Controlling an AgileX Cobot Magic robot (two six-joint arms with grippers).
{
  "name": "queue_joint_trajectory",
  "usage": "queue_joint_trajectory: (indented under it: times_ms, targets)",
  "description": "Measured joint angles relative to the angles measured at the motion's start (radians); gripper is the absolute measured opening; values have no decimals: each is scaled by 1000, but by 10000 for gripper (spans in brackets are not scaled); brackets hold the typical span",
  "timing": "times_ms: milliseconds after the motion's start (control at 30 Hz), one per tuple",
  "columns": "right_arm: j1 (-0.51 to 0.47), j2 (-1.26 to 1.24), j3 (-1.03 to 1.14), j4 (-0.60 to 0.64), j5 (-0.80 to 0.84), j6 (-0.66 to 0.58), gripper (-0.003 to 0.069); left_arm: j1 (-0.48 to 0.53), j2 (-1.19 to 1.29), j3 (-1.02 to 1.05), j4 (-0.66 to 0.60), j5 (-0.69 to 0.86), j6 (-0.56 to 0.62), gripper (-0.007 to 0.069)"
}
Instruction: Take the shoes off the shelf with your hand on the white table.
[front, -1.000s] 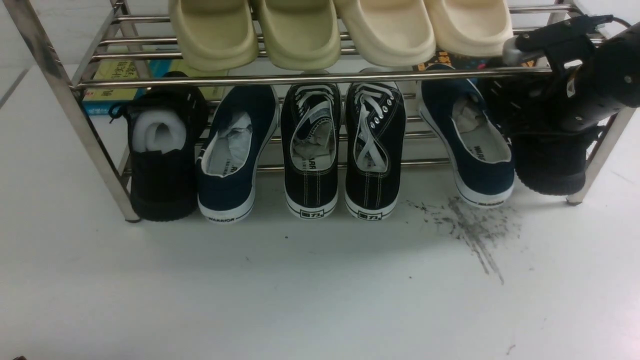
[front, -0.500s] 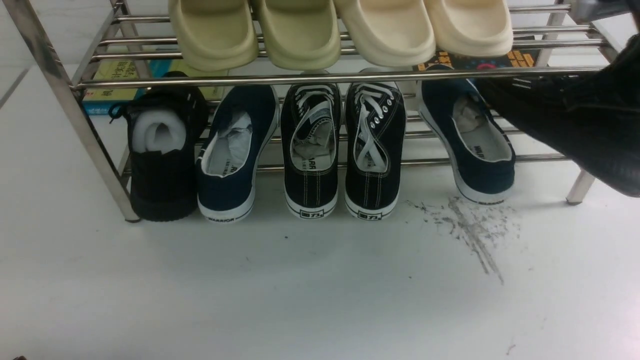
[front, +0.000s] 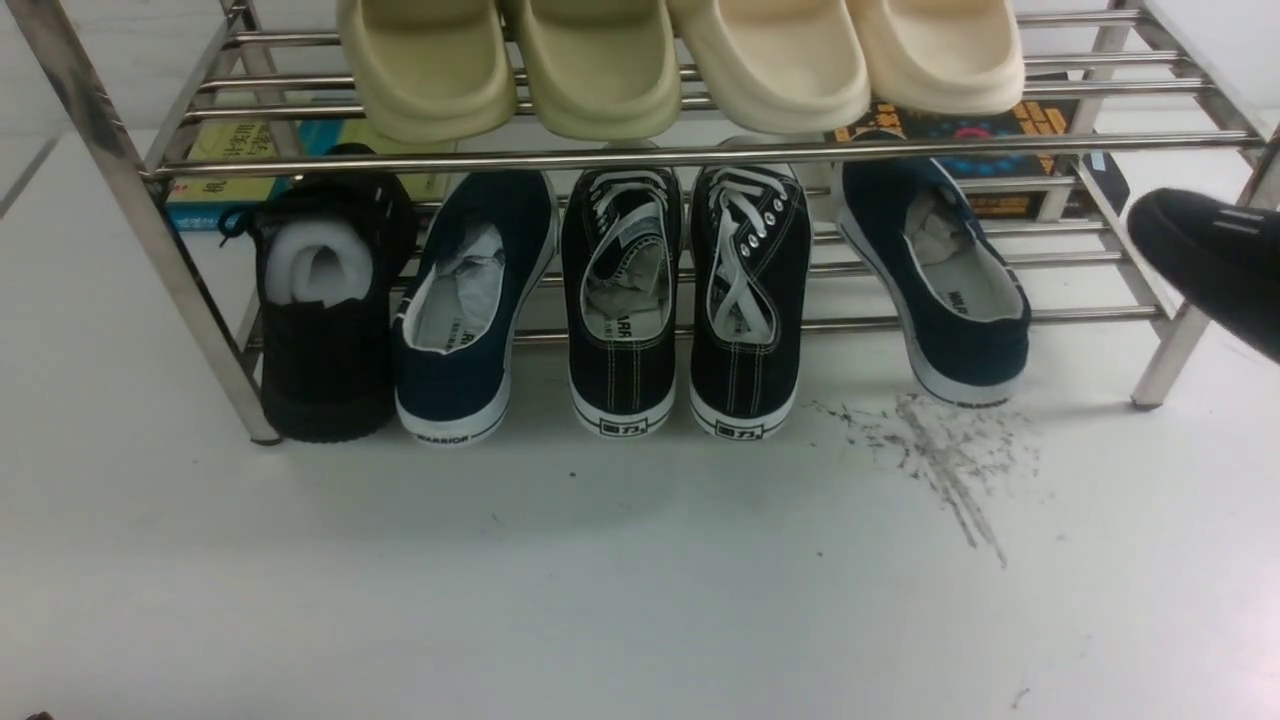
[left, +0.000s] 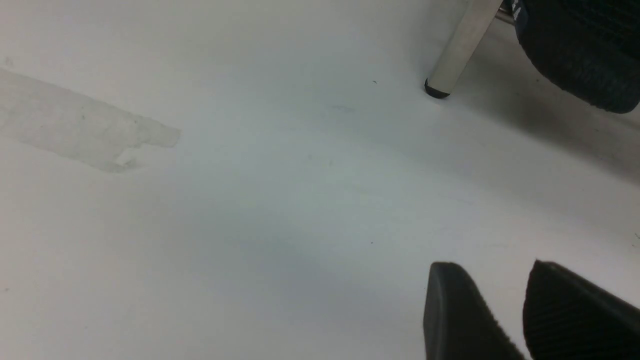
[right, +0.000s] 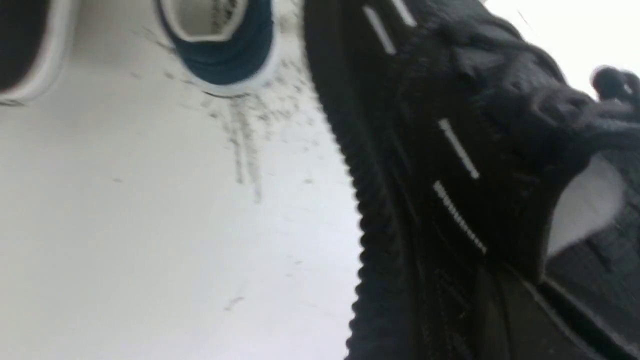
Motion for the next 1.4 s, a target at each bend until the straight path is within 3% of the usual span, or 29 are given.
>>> queue_joint_trajectory:
  times_ms: [167, 267, 533, 567, 600, 633, 700, 833, 900, 1167, 1400]
  targets:
    - [11, -111, 130, 200, -5, -19, 9, 0, 0, 0, 0, 0, 0, 239]
    - [68, -156, 254, 294, -3, -5, 10, 0, 0, 0, 0, 0, 0, 239]
    - [385, -174, 434, 338, -97, 250, 10, 0, 0, 0, 0, 0, 0, 239]
    - [493, -139, 437, 285, -146, 352, 12, 0, 0, 0, 0, 0, 0, 239]
    - [493, -139, 437, 277, -151, 352, 12, 0, 0, 0, 0, 0, 0, 239]
    - [599, -89, 437, 199, -188, 479, 12, 0, 0, 0, 0, 0, 0, 239]
    - [697, -27, 437, 82, -214, 621, 12, 0, 0, 0, 0, 0, 0, 239]
    - [860, 131, 424, -126, -255, 888, 13, 0, 0, 0, 0, 0, 0, 239]
    - [899, 199, 395, -190, -276, 947, 13, 0, 0, 0, 0, 0, 0, 239]
    - [912, 415, 224, -333, -305, 937, 13, 0, 0, 0, 0, 0, 0, 239]
    - [916, 523, 201, -324, -357, 914, 15, 0, 0, 0, 0, 0, 0, 239]
